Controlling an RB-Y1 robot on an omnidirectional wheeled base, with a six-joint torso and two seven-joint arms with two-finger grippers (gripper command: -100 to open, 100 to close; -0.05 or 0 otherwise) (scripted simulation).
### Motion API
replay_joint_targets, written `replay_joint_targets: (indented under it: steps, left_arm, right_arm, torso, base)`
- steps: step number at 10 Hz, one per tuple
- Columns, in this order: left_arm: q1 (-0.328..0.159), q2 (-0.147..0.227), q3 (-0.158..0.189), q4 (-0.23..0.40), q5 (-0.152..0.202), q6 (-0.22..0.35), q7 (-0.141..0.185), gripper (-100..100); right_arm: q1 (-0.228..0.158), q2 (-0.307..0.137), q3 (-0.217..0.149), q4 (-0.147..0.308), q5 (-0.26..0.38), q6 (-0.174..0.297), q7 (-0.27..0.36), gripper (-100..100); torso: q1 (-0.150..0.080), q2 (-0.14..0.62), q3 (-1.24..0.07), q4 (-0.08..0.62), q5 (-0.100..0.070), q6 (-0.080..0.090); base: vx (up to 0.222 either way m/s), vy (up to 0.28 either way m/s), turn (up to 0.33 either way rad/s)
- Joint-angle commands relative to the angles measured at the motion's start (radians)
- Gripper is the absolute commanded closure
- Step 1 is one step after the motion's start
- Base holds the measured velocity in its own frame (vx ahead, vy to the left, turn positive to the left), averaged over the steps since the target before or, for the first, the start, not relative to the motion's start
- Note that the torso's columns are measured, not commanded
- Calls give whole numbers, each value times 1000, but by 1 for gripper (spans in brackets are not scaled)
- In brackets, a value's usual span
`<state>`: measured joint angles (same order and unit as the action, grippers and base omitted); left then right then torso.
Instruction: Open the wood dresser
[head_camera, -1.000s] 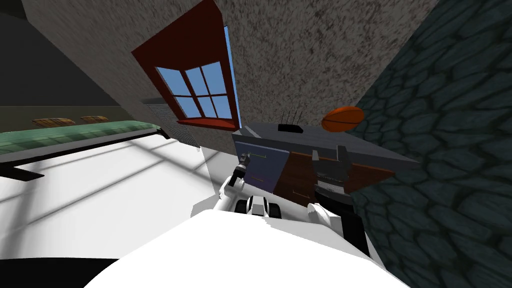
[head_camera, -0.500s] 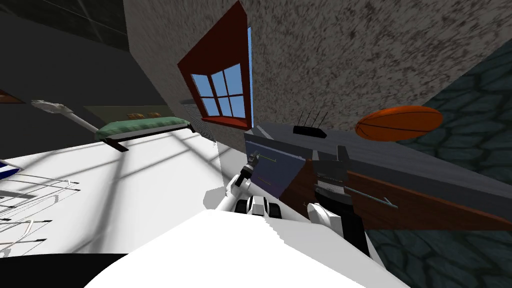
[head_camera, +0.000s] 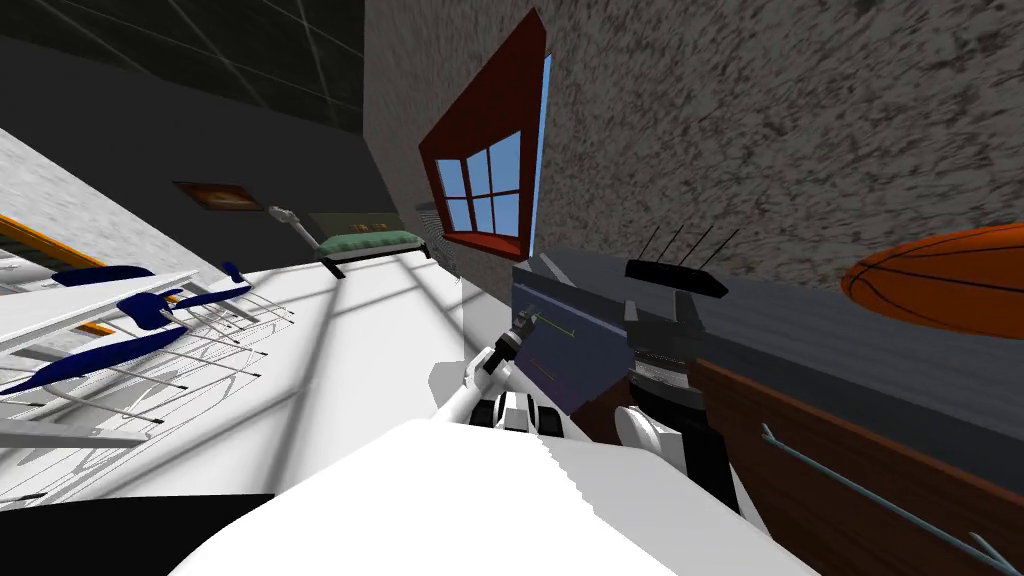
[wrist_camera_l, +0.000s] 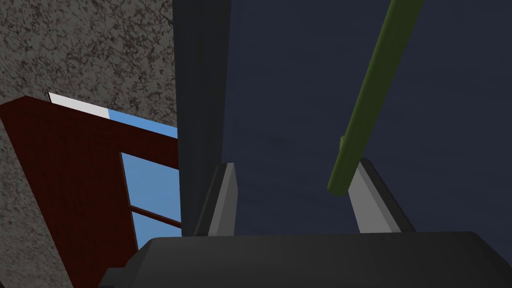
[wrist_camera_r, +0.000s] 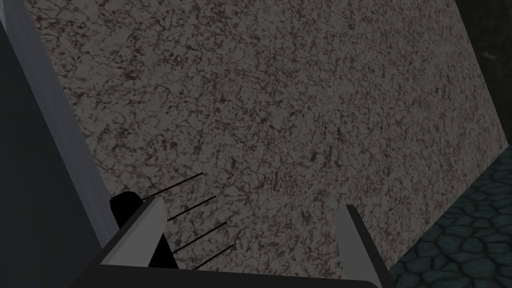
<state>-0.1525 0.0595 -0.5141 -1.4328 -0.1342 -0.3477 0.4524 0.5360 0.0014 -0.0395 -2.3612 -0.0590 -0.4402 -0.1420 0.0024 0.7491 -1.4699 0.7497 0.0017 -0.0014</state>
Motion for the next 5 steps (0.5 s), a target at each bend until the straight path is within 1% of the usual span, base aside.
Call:
replay_joint_targets:
  steps: [1, 2, 3, 4, 5]
  left_arm:
    - [-78, 10, -83, 8, -11, -23, 58, 100]
    - [-87, 10, -118, 8, -11, -23, 58, 100]
    - [-111, 25, -153, 63, -44, -45, 110, 100]
    - [-131, 25, -188, 65, -44, -45, 129, 100]
    - [-156, 25, -223, 65, -44, -45, 129, 100]
  right_arm:
    - [0, 0, 0, 0, 0, 0, 0, 0]
    - [0, 0, 0, 0, 0, 0, 0, 0]
    - [0, 0, 0, 0, 0, 0, 0, 0]
    - [0, 0, 0, 0, 0, 0, 0, 0]
    - [0, 0, 0, 0, 0, 0, 0, 0]
  torso:
    - [1, -1, -1, 0, 0, -1]
    - [4, 1, 0, 1, 2, -1]
    - [6, 1, 0, 0, 2, -1]
    - [3, -2, -1, -2, 2, -1]
    - [2, -3, -3, -1, 2, 0]
  base:
    - [7, -27, 449]
    - [3, -7, 504]
    - [21, -38, 464]
    - [19, -41, 400]
    - [15, -17, 396]
